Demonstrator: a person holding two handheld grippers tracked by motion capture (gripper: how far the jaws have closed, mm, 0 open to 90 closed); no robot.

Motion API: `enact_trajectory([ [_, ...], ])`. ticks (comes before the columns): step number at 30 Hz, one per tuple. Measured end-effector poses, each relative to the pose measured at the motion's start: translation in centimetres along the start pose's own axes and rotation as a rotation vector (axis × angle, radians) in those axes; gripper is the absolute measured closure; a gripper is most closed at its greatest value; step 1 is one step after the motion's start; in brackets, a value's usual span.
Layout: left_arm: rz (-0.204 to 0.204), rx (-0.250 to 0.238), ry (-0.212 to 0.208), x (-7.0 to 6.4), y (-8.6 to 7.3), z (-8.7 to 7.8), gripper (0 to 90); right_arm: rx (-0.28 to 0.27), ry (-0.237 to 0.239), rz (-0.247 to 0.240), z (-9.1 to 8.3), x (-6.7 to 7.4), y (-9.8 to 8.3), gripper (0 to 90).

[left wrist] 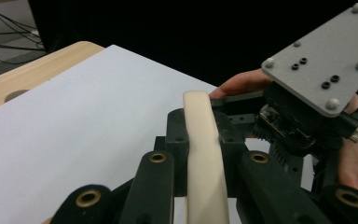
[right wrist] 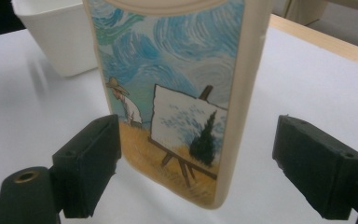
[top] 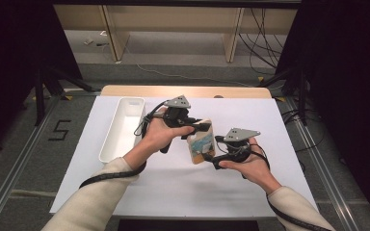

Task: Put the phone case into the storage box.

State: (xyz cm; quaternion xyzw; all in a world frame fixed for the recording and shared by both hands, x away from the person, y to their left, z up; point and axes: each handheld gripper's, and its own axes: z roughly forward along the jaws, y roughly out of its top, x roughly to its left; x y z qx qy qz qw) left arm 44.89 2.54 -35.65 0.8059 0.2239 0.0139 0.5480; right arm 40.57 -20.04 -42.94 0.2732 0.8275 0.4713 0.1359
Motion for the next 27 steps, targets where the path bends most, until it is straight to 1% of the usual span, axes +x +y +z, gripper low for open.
enact_trajectory([
  [4, 0.019, 0.007, -0.027, -0.39, -0.01, 0.21, 79.4, 0.009, 0.027, -0.015, 0.2, -0.14, -0.16, 16.9],
  [7, 0.026, 0.008, -0.034, -0.55, 0.05, 0.28, 79.4, 0.016, 0.05, -0.025, 0.3, -0.21, -0.29, 18.3],
  [9, 0.031, 0.013, -0.038, -0.71, 0.11, 0.39, 79.4, 0.022, 0.061, -0.032, 0.35, -0.21, -0.36, 22.1],
  [11, 0.041, 0.017, -0.046, -0.77, 0.13, 0.47, 79.4, 0.025, 0.081, -0.032, 0.38, -0.19, -0.42, 24.7],
  [14, 0.043, 0.019, -0.056, -0.94, 0.14, 0.59, 79.4, 0.029, 0.095, -0.035, 0.47, -0.25, -0.52, 30.0],
  [20, 0.053, 0.019, -0.056, -1.03, 0.21, 0.7, 79.5, 0.011, 0.121, -0.034, 0.31, -0.5, -0.49, 43.2],
  [24, 0.06, 0.026, -0.055, -1.08, 0.2, 0.68, 79.5, 0.009, 0.131, -0.035, 0.29, -0.64, -0.52, 49.8],
  [25, 0.06, 0.026, -0.055, -1.08, 0.2, 0.68, 79.5, 0.009, 0.131, -0.035, 0.29, -0.64, -0.52, 49.8],
  [27, 0.061, 0.025, -0.057, -1.09, 0.14, 0.66, 79.5, 0.014, 0.138, -0.035, 0.25, -0.78, -0.56, 53.9],
])
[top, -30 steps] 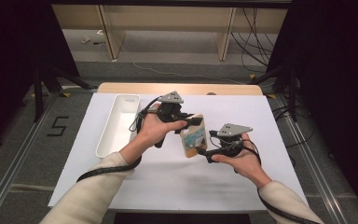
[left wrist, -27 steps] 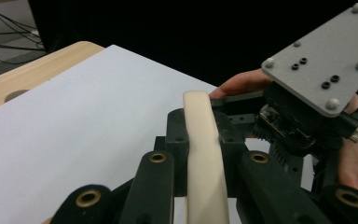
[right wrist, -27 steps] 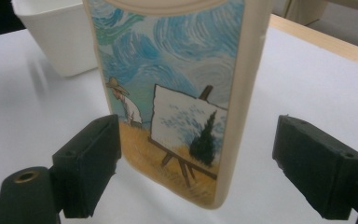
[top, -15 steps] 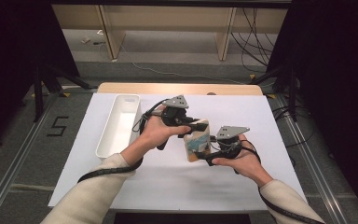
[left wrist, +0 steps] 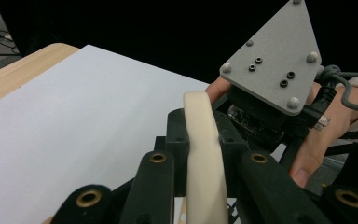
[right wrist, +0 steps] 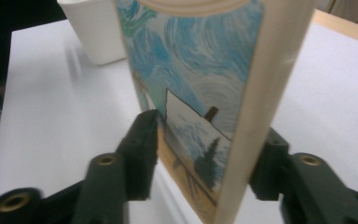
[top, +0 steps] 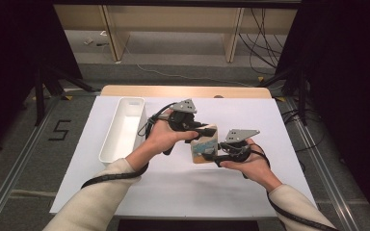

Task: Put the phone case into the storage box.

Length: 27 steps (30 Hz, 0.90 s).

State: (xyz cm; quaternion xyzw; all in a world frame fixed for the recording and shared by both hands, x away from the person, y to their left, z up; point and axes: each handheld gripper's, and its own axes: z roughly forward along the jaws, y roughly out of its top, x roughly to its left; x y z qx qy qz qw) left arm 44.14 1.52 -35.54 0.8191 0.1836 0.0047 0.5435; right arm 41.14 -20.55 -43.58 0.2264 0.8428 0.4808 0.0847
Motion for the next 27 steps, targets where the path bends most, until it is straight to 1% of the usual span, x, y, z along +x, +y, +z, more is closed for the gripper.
enact_trajectory([
  [1, -0.004, -0.004, -0.002, 0.02, -0.04, -0.04, 79.5, 0.001, 0.001, -0.001, -0.06, -0.05, 0.01, 57.1],
  [3, -0.006, -0.006, -0.004, 0.03, -0.04, -0.06, 79.5, 0.002, -0.002, -0.001, -0.09, -0.05, 0.01, 58.2],
  [4, -0.009, -0.008, -0.004, 0.06, -0.03, -0.1, 79.4, -0.001, -0.008, -0.001, -0.19, -0.13, 0.04, 62.1],
  [6, -0.015, -0.02, -0.006, 0.09, -0.02, -0.12, 79.4, -0.006, -0.012, 0.0, -0.29, -0.22, 0.07, 65.7],
  [11, -0.014, -0.02, -0.01, 0.18, -0.11, -0.09, 79.1, -0.001, -0.005, 0.014, -0.41, -0.43, 0.05, 73.0],
  [13, -0.015, -0.025, -0.015, 0.22, -0.2, -0.08, 78.9, 0.005, -0.006, 0.013, -0.47, -0.51, 0.02, 75.8],
  [19, -0.019, -0.027, -0.023, 0.42, -0.3, -0.08, 78.2, 0.018, -0.007, 0.019, -0.58, -0.57, 0.05, 80.0],
  [25, -0.022, -0.032, -0.02, 0.51, -0.35, -0.05, 76.7, 0.027, -0.023, 0.022, -0.61, -0.5, 0.11, 80.4],
  [26, -0.021, -0.034, -0.018, 0.53, -0.36, -0.05, 76.3, 0.027, -0.029, 0.021, -0.63, -0.49, 0.13, 80.5],
  [27, -0.011, -0.038, -0.014, 0.51, -0.34, -0.08, 75.7, 0.028, -0.033, 0.021, -0.65, -0.49, 0.16, 80.6],
])
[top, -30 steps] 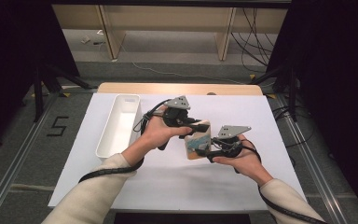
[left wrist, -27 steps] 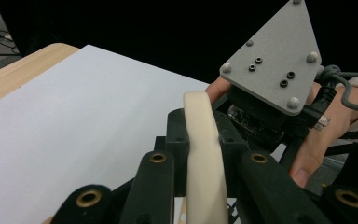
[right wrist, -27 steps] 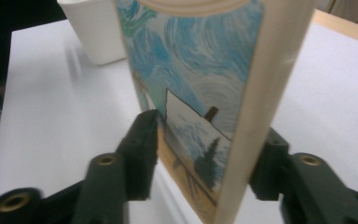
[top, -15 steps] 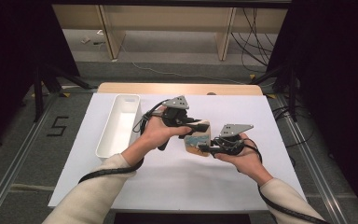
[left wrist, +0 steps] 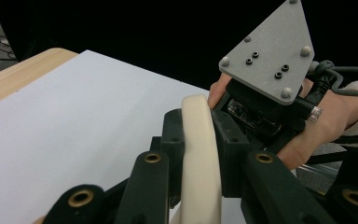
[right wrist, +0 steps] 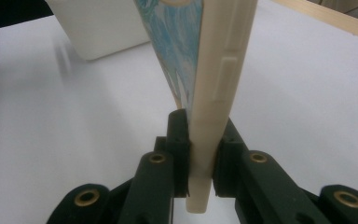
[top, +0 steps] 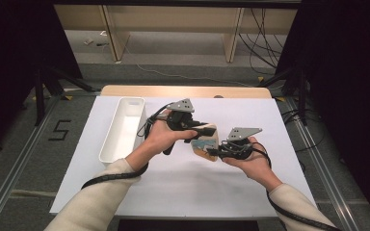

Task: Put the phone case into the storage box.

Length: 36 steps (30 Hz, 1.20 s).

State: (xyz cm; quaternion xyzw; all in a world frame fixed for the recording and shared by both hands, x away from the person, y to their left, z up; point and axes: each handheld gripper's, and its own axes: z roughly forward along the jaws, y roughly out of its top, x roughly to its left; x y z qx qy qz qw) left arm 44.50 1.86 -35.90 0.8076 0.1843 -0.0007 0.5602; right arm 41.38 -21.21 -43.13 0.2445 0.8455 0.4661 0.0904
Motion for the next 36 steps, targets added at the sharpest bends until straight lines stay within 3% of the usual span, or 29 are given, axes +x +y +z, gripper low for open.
enact_trajectory([
  [2, 0.027, -0.005, 0.006, 0.0, 0.1, 0.0, 72.5, -0.001, 0.001, 0.006, -0.1, 0.0, 0.1, 80.6],
  [4, 0.036, -0.01, 0.018, 0.1, 0.1, 0.0, 62.7, -0.004, 0.005, 0.013, -0.1, 0.0, 0.1, 80.6],
  [6, 0.119, -0.052, 0.098, 0.0, 0.3, -0.1, 46.5, -0.001, 0.001, 0.016, -0.1, 0.0, 0.1, 80.7],
  [7, 0.131, -0.061, 0.11, 0.0, 0.4, -0.2, 40.8, -0.001, -0.003, 0.023, -0.1, 0.1, 0.1, 80.7],
  [11, 0.137, -0.099, 0.139, -0.2, 0.4, -0.3, 23.8, -0.006, -0.029, 0.037, 0.0, 0.3, 0.2, 80.6],
  [12, 0.139, -0.109, 0.147, -0.3, 0.4, -0.4, 23.8, -0.006, -0.029, 0.037, 0.0, 0.3, 0.2, 80.6],
  [13, 0.121, -0.13, 0.16, -0.5, 0.3, -0.4, 16.1, -0.008, -0.052, 0.046, 0.0, 0.3, 0.3, 80.5],
  [15, 0.11, -0.141, 0.173, -0.6, 0.2, -0.5, 14.5, -0.01, -0.063, 0.052, 0.0, 0.3, 0.3, 80.6],
  [16, 0.094, -0.148, 0.194, -0.7, 0.0, -0.7, 7.9, -0.009, -0.089, 0.063, 0.0, 0.2, 0.2, 80.5],
  [21, 0.051, -0.151, 0.225, -0.8, -0.9, -0.8, 0.0, -0.016, -0.132, 0.096, 0.0, 0.0, 0.2, 80.5],
  [26, 0.022, -0.144, 0.256, -0.8, -1.7, -0.6, 0.0, -0.025, -0.148, 0.104, 0.0, 0.0, 0.2, 80.4],
  [36, 0.016, -0.147, 0.307, -0.5, -1.7, 0.4, 0.0, -0.035, -0.152, 0.102, 0.3, 0.2, 0.3, 80.4],
])
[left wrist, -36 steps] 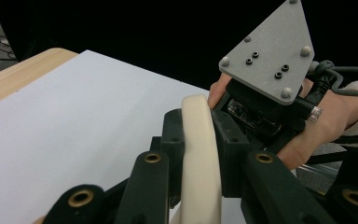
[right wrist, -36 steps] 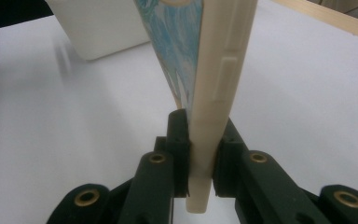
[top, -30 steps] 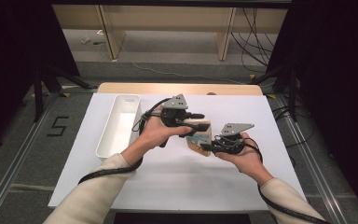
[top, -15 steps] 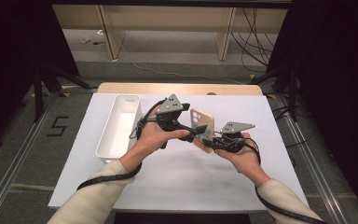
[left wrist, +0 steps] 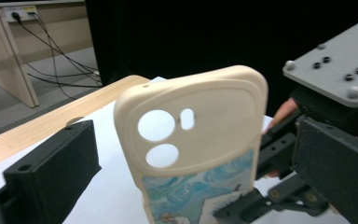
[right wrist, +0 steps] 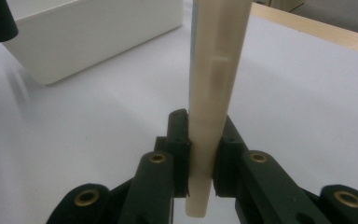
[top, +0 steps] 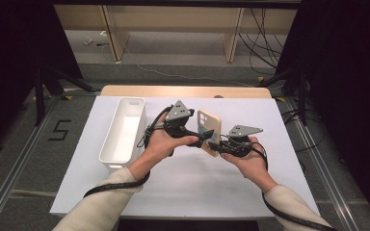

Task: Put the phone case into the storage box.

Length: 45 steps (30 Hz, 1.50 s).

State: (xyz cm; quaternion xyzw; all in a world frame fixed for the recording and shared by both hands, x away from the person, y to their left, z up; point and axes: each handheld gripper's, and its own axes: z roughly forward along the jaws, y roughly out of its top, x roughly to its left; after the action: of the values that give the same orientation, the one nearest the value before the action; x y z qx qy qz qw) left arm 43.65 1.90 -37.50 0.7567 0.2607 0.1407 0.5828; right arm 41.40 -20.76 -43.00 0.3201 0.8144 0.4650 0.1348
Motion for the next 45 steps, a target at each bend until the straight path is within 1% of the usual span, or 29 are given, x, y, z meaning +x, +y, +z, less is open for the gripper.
enact_trajectory([
  [4, -0.006, -0.005, 0.024, 0.0, 0.0, 0.5, 0.0, 0.001, 0.001, 0.0, 0.0, 0.1, 0.0, 80.5],
  [8, -0.005, -0.009, 0.027, -0.1, 0.1, 0.8, 0.0, 0.003, -0.002, 0.004, 0.1, 0.1, 0.0, 80.4],
  [10, 0.003, -0.008, 0.035, -0.2, 0.2, 1.0, 0.0, 0.003, -0.003, 0.007, 0.1, 0.1, 0.1, 80.4],
  [24, 0.007, -0.011, 0.043, -0.6, 0.1, 1.8, 0.0, 0.004, -0.005, 0.015, 0.3, 0.3, 0.1, 80.4],
  [28, 0.008, -0.016, 0.057, -0.7, 0.1, 2.1, 0.0, 0.001, -0.007, 0.017, 0.3, 0.3, 0.2, 80.4],
  [33, 0.011, -0.021, 0.064, -0.9, 0.1, 2.3, 0.1, -0.001, -0.01, 0.019, 0.4, 0.3, 0.1, 80.4],
  [37, 0.011, -0.025, 0.073, -0.9, 0.2, 2.4, 1.8, -0.001, -0.01, 0.024, 0.4, 0.3, 0.1, 80.4],
  [39, 0.0, -0.029, 0.089, -0.9, 0.2, 2.5, 4.3, -0.003, -0.011, 0.024, 0.4, 0.3, 0.1, 80.4],
  [45, -0.006, -0.028, 0.094, -1.0, 0.2, 2.6, 6.4, -0.004, -0.017, 0.028, 0.4, 0.3, 0.1, 80.3],
])
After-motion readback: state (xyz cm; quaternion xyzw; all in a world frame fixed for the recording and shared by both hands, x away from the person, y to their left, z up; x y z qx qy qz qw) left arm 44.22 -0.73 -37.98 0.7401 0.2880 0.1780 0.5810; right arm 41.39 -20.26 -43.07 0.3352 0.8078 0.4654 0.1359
